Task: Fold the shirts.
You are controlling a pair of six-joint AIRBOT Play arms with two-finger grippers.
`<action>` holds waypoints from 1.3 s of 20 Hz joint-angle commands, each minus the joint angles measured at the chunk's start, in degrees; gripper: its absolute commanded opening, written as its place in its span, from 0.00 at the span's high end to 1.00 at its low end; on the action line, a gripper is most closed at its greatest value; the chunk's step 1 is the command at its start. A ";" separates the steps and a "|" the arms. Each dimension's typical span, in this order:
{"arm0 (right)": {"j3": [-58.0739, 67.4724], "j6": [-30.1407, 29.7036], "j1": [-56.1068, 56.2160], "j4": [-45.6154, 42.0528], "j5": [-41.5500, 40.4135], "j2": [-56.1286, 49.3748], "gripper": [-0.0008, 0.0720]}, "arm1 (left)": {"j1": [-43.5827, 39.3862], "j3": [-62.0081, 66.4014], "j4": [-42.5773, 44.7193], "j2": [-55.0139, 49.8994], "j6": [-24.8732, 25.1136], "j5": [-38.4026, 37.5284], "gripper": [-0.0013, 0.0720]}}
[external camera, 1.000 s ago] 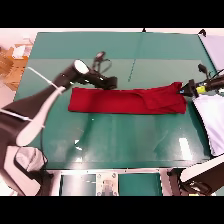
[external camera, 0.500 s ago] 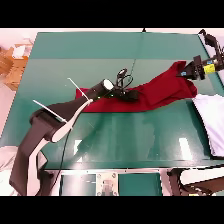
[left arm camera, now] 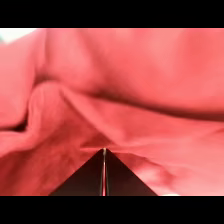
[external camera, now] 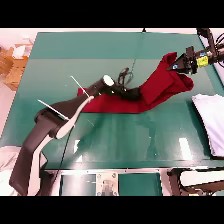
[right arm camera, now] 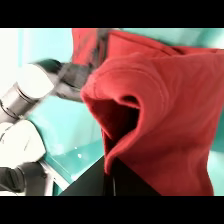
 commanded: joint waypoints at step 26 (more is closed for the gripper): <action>-4.35 0.31 38.99 2.82 -46.56 -19.76 0.24 | 37.42 3.91 47.82 20.13 11.61 -46.64 0.96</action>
